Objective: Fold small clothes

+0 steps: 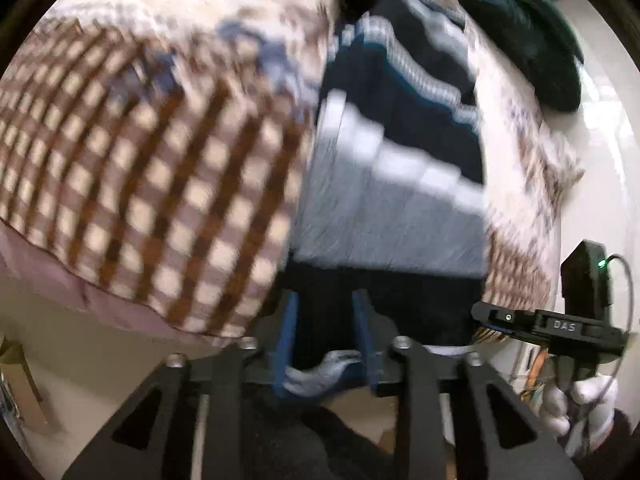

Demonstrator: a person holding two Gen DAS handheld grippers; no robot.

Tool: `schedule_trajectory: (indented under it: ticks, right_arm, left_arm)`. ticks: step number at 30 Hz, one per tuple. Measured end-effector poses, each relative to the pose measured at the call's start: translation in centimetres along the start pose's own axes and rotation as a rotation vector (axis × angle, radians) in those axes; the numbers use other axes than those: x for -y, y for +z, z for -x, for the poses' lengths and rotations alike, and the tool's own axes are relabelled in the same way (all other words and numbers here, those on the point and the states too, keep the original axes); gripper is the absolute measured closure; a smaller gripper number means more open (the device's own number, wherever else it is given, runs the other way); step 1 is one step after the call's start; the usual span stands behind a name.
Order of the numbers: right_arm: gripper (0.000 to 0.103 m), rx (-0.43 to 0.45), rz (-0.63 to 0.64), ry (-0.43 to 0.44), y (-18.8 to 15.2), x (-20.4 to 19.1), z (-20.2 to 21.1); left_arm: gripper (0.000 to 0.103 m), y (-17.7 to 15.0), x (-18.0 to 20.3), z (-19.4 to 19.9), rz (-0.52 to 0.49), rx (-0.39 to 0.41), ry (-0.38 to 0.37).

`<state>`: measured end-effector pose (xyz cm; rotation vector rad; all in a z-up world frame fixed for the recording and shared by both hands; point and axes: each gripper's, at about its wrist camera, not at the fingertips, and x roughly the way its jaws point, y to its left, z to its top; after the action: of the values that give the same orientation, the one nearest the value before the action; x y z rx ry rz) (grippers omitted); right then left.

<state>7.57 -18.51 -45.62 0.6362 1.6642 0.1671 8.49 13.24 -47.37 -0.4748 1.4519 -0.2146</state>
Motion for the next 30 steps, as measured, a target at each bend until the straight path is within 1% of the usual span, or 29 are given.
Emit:
schedule_trajectory:
  ticks: [1, 2, 3, 4, 6, 8, 9, 10, 12, 13, 14, 15, 16, 17, 18, 19, 20, 21, 22, 23, 24, 25, 26, 28, 30]
  right_arm:
    - [0.050, 0.038, 0.007, -0.008, 0.8, -0.4, 1.5]
    - [0.050, 0.057, 0.006, -0.014, 1.9, -0.9, 2.3]
    - [0.050, 0.081, 0.002, -0.025, 3.1, -1.5, 3.5]
    - [0.048, 0.109, -0.009, -0.034, 4.3, -2.0, 4.6]
    - [0.048, 0.153, -0.037, -0.015, 7.8, -2.8, 6.3]
    - [0.048, 0.200, -0.073, -0.005, 11.9, -4.0, 7.9]
    - [0.048, 0.216, -0.079, -0.004, 14.1, -4.3, 8.1]
    - [0.048, 0.237, -0.089, -0.020, 17.1, -4.5, 8.3]
    - [0.048, 0.282, -0.102, -0.024, 21.4, -6.0, 8.1]
    - [0.048, 0.300, -0.109, -0.023, 24.0, -6.6, 7.7]
    - [0.048, 0.309, -0.120, -0.026, 25.9, -7.1, 7.3]
    - [0.048, 0.325, -0.134, -0.020, 28.2, -7.5, 6.8]
    - [0.048, 0.336, -0.141, -0.009, 30.3, -7.8, 6.3]
    - [0.048, 0.338, -0.151, -0.005, 31.7, -7.8, 5.3]
    - [0.048, 0.335, -0.160, -0.004, 33.0, -8.0, 4.9]
    - [0.048, 0.332, -0.166, -0.004, 34.4, -8.2, 4.6]
    - [0.048, 0.330, -0.169, -0.012, 35.3, -8.1, 4.4]
    - [0.048, 0.329, -0.175, -0.024, 35.9, -8.2, 4.3]
    - [0.048, 0.330, -0.185, -0.030, 36.6, -8.2, 4.2]
    - [0.048, 0.329, -0.182, -0.025, 37.3, -8.4, 3.9]
    - [0.048, 0.331, -0.169, -0.033, 38.1, -8.7, 3.9]
    - [0.048, 0.342, -0.149, -0.061, 39.1, -9.1, 4.0]
    - [0.048, 0.354, -0.136, -0.075, 39.8, -9.3, 3.9]
    - [0.048, 0.392, -0.103, -0.108, 42.1, -10.1, 4.1]
    - [0.048, 0.397, -0.073, -0.096, 44.4, -10.7, 3.7]
  left_arm:
    - [0.063, 1.0, -0.1, 1.3, 0.007, 0.026, -0.016]
    - [0.057, 2.4, -0.2, 2.6, 0.020, 0.055, -0.020]
    - [0.047, 4.2, -0.2, 3.4, 0.034, 0.082, -0.035]
    - [0.044, 5.7, -0.3, 3.9, 0.044, 0.101, -0.049]
    - [0.044, 11.4, -0.1, 4.0, 0.055, 0.143, -0.115]
    - [0.044, 16.7, 0.5, 3.2, 0.051, 0.172, -0.137]
    - [0.044, 20.5, 1.1, 2.3, 0.036, 0.188, -0.160]
    - [0.044, 22.8, 1.6, 1.4, 0.022, 0.191, -0.166]
    - [0.044, 29.3, 3.1, -1.6, -0.025, 0.171, -0.190]
    - [0.044, 31.2, 3.5, -2.7, -0.041, 0.157, -0.184]
    - [0.044, 33.8, 4.1, -4.7, -0.071, 0.129, -0.189]
    - [0.044, 36.1, 4.7, -6.6, -0.101, 0.101, -0.178]
    - [0.046, 37.1, 5.1, -7.7, -0.119, 0.085, -0.168]
    - [0.048, 38.4, 5.6, -9.4, -0.136, 0.062, -0.197]
    - [0.079, 39.1, 5.9, -10.1, -0.142, 0.061, -0.237]
    - [0.095, 39.5, 6.2, -10.0, -0.156, 0.053, -0.269]
    - [0.095, 40.0, 6.7, -9.5, -0.178, 0.068, -0.294]
    - [0.095, 40.5, 6.7, -8.6, -0.199, 0.099, -0.291]
    - [0.095, 40.9, 6.3, -8.2, -0.200, 0.110, -0.290]
    - [0.095, 41.6, 5.5, -8.5, -0.198, 0.096, -0.276]
    - [0.095, 42.2, 4.6, -9.2, -0.175, 0.079, -0.255]
    - [0.095, 42.4, 3.6, -9.9, -0.143, 0.055, -0.254]
    - [0.095, 42.4, 3.0, -10.6, -0.136, 0.035, -0.257]
    - [0.095, 42.0, 3.0, -10.9, -0.168, 0.029, -0.241]
    - [0.095, 41.9, 3.3, -10.9, -0.179, 0.026, -0.247]
